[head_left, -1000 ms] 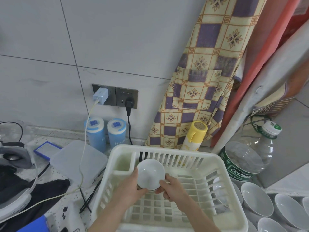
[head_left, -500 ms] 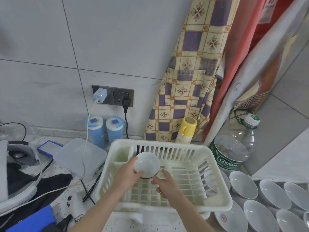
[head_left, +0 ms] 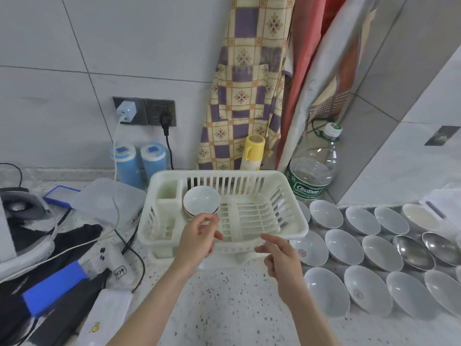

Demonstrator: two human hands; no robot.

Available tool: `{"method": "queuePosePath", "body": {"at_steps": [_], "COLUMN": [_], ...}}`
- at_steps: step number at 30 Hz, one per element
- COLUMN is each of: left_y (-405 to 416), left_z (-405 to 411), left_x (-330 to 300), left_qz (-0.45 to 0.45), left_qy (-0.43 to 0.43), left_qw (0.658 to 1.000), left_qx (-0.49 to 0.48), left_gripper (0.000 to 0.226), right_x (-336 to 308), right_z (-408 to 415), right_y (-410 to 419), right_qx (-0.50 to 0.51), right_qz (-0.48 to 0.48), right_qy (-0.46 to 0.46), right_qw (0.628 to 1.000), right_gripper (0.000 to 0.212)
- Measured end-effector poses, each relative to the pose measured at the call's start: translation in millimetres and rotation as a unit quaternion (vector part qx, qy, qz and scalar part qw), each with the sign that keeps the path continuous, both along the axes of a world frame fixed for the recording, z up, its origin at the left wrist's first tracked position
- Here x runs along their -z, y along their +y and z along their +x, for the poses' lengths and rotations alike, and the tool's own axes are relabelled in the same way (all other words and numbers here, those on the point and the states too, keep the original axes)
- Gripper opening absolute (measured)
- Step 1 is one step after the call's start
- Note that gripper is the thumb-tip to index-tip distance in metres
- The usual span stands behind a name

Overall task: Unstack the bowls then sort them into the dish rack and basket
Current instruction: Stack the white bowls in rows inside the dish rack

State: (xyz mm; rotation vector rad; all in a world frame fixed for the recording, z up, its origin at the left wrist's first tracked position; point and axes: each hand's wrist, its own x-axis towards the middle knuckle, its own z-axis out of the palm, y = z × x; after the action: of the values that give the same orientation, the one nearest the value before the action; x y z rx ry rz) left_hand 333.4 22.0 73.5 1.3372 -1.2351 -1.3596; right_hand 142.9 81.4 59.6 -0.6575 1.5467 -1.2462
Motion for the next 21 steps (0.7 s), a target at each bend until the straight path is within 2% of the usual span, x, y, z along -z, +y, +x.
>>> {"method": "queuePosePath", "body": {"at_steps": [8,15,21], "left_y": [75.4,82.3,95.2], "left_z": [-61.5,-114.3,-169.2], "left_x": [42.5,63.5,77.8], "left_qz": [0.131,0.189,0.249], "left_qy": [-0.02,-0.058,-0.11], "left_qw": [0.986,0.973,0.955], "left_qx": [0.101,0.116,0.12], "left_gripper": [0.015,0.016,0.03], "right_x": [24.4,37.4,65.0], "right_z": [-57.0,-123.7,-180.3], "right_y": [69.1,110.5,134.0], "right_qx": [0.143,0.24,0.221], "right_qz": [0.042,0.049,0.143], "right_qy": [-0.031,-0.171,-0.22], "right_qw": [0.988,0.954,0.939], "right_gripper": [0.018,0.012,0.034]}}
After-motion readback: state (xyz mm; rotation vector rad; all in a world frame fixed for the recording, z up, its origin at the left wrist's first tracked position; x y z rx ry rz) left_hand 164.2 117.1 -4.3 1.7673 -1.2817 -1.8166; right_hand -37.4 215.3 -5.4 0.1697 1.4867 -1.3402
